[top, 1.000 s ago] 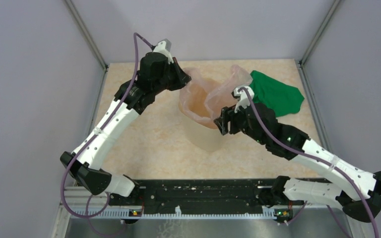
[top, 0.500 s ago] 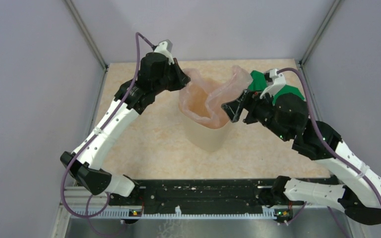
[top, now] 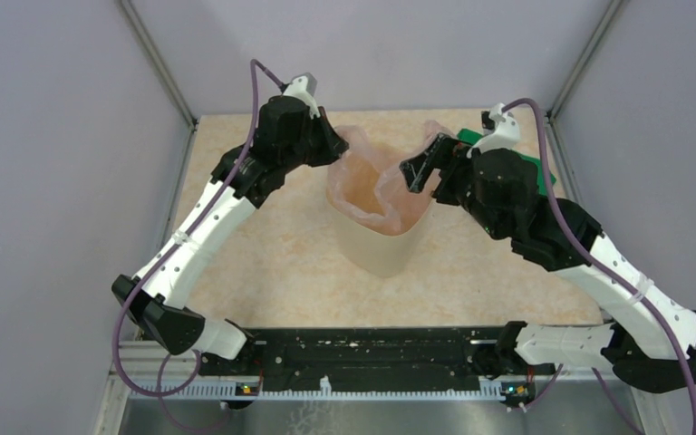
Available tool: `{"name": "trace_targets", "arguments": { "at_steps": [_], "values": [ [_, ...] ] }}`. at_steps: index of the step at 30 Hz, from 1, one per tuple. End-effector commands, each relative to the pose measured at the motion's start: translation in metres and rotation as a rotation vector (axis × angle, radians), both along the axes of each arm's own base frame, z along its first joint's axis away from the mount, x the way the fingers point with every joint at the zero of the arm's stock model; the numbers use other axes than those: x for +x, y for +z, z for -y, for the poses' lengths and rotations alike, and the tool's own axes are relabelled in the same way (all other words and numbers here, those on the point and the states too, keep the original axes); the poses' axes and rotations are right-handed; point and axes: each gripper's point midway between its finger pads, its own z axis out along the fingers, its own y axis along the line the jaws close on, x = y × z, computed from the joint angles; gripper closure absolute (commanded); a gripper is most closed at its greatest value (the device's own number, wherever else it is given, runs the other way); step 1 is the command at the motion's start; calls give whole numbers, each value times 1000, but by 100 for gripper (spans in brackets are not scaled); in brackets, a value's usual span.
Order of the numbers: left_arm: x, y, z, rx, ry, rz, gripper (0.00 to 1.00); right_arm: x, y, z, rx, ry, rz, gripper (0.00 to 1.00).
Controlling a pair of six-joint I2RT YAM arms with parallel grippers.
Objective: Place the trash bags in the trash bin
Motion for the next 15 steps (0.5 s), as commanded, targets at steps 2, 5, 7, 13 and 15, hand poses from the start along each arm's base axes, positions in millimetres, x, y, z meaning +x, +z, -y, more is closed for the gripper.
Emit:
{"name": "trace_targets", "arguments": {
  "at_steps": [2,5,7,13,15],
  "values": [
    [-2,13,-3,-22,4,47,100,11,20,19,43,-132,37,12],
    [-4,10,-4,-29,3,43,100,19,19,14,33,-137,43,19],
    [-5,8,-5,-26,4,40,100,23,14,10,11,-125,25,30],
    [-14,14,-18,-7,28,65,100,16,2,21,-11,-89,-17,80],
    [-17,14,-23,5,35,68,100,6,-1,26,-10,-57,-27,91]
  ]
}}
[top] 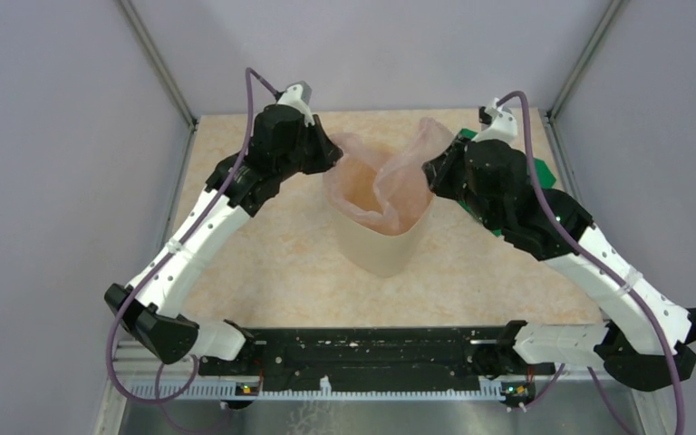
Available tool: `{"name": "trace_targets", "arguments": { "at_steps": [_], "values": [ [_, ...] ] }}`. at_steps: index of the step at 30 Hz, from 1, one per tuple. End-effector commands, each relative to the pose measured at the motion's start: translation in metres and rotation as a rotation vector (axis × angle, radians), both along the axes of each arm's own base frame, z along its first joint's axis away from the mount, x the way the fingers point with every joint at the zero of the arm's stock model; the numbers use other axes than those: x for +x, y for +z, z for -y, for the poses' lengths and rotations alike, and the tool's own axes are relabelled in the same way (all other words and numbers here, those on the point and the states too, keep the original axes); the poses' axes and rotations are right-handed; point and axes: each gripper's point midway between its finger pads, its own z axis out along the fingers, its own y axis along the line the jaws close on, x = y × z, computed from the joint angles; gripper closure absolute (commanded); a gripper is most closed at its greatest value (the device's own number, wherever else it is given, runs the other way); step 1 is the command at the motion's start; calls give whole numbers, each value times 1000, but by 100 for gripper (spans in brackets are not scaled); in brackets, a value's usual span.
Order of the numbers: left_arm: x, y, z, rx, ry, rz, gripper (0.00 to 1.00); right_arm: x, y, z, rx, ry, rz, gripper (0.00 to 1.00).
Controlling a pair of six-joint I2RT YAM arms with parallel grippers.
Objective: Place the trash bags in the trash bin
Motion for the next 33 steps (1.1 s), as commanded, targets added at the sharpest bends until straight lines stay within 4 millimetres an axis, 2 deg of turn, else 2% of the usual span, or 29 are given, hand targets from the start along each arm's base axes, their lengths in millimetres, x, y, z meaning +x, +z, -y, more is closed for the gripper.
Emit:
{"name": "trace_targets", "arguments": {
  "at_steps": [1,3,5,8,11,14,18,22,26,33],
  "values": [
    [-11,27,-17,-8,23,82,100,-26,9,13,38,80,0,95],
    [-14,26,-23,2,29,78,100,-39,-3,13,19,136,-43,100],
    [-17,22,-31,11,36,73,100,-52,-17,13,8,187,-92,100],
    [-24,20,-36,7,22,77,99,-68,-24,15,26,236,-123,100],
    [-26,17,-33,8,-1,65,100,-71,-14,11,75,252,-109,88],
    [-26,16,-30,1,-12,59,100,-67,4,0,136,282,-56,71],
    [-30,15,-25,-12,-47,48,100,-53,22,-4,149,246,2,48],
    [-31,13,-24,-11,-52,43,100,-38,29,-9,156,207,37,33],
    [-31,14,-25,-12,-48,44,100,-22,29,-4,144,118,60,23],
    [-32,13,-24,-21,-50,41,100,-8,38,1,177,38,113,19]
  ]
}}
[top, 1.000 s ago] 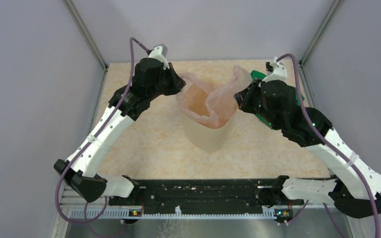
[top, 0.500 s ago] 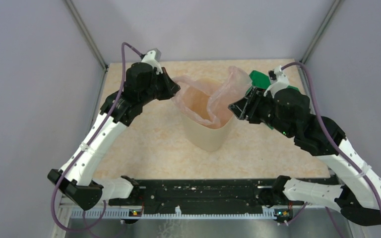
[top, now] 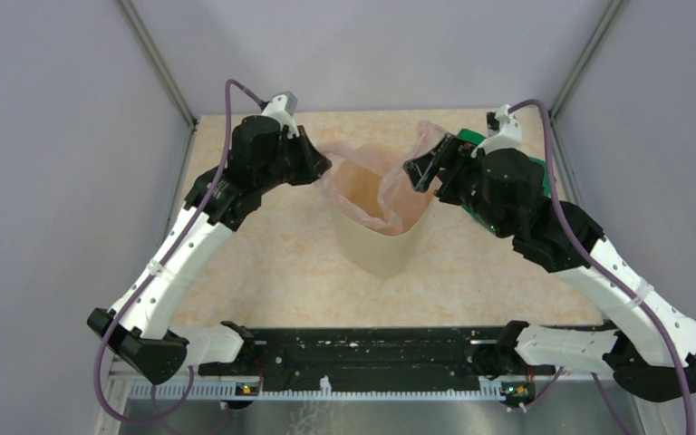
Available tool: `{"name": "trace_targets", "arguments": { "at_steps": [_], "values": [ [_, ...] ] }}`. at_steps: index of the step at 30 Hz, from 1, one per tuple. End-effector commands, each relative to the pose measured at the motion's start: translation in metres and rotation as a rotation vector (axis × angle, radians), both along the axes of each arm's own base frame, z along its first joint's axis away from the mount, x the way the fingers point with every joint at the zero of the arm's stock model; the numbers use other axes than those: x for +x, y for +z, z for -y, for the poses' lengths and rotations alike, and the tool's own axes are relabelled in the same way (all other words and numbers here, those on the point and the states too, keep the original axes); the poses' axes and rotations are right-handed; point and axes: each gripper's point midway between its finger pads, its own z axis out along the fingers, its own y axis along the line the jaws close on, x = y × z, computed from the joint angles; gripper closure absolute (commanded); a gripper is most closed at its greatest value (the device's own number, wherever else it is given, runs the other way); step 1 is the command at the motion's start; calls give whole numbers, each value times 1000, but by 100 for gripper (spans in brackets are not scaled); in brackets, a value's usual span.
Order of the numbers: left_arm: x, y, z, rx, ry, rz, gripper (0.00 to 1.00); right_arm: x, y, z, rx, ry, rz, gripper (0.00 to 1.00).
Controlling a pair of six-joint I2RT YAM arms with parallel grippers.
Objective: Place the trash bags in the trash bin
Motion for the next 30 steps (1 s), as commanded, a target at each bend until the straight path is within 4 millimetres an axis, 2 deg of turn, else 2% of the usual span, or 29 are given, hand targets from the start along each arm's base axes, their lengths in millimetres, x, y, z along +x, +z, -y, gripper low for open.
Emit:
{"name": "trace_targets", "arguments": {
  "at_steps": [1,5,10,12,14,16,17,20,24,30],
  "values": [
    [-1,5,1,-15,-13,27,100,13,33,7,82,-78,92,19],
    [-1,5,1,-18,-14,26,100,21,32,-1,69,-84,86,20],
    [-2,8,1,-25,-11,32,100,31,20,-12,26,-87,55,28],
    [-2,8,-1,-20,-7,33,100,34,15,-10,-4,-108,39,32],
    [-2,6,-4,-7,4,33,100,33,11,-7,-28,-112,23,45],
    [-3,5,-7,5,12,39,100,29,8,-4,-37,-104,15,69],
    [-1,4,-12,18,35,46,100,26,6,-1,-44,-95,8,82],
    [-1,0,-21,52,59,49,100,11,2,7,-67,-58,-18,100],
    [-1,-5,-33,87,78,47,99,-19,-14,12,-110,64,-74,100],
    [0,-13,-43,124,81,27,98,-67,-73,14,-181,258,-237,100]
  ]
}}
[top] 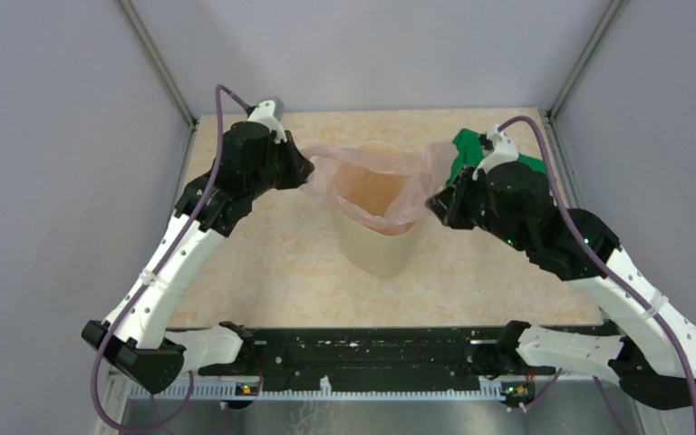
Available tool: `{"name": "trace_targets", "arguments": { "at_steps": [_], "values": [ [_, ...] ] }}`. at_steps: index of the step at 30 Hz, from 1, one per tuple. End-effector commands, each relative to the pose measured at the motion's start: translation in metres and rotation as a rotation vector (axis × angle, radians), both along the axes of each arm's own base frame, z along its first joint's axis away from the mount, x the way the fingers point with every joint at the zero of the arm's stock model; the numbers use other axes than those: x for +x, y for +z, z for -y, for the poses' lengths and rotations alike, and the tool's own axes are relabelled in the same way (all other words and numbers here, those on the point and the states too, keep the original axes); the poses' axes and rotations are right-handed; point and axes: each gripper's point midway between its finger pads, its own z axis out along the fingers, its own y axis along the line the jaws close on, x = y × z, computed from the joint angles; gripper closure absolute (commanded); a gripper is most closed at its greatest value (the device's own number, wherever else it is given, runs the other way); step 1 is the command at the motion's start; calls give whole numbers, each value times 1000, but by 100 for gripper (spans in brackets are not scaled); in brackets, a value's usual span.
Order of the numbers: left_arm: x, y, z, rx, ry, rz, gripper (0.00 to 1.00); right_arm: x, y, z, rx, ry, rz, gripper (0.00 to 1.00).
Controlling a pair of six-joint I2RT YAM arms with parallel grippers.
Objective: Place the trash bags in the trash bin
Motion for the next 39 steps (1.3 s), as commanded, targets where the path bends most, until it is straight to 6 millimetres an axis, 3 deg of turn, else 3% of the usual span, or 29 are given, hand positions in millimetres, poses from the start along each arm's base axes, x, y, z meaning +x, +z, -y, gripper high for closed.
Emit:
{"name": "trace_targets", "arguments": {
  "at_steps": [1,5,10,16,21,31,35,39],
  "values": [
    [0,-5,-14,48,10,4,98,-45,-52,5,-66,172,-151,100],
    [5,-23,-24,62,21,-38,99,-64,-88,16,-116,204,-229,100],
    [9,-39,-33,68,19,-77,99,-77,-113,27,-145,210,-277,100],
    [20,-68,-34,74,17,-141,100,-68,-136,30,-170,153,-291,100],
    [31,-88,-30,70,17,-178,100,-55,-164,46,-237,29,-297,100],
    [64,-94,-16,47,7,-188,100,-37,-165,63,-272,-99,-236,100],
    [72,-96,-11,48,-7,-193,100,-36,-160,75,-299,-138,-219,87],
    [75,-93,-7,38,-23,-182,100,-40,-142,79,-263,-125,-185,57]
  ]
}}
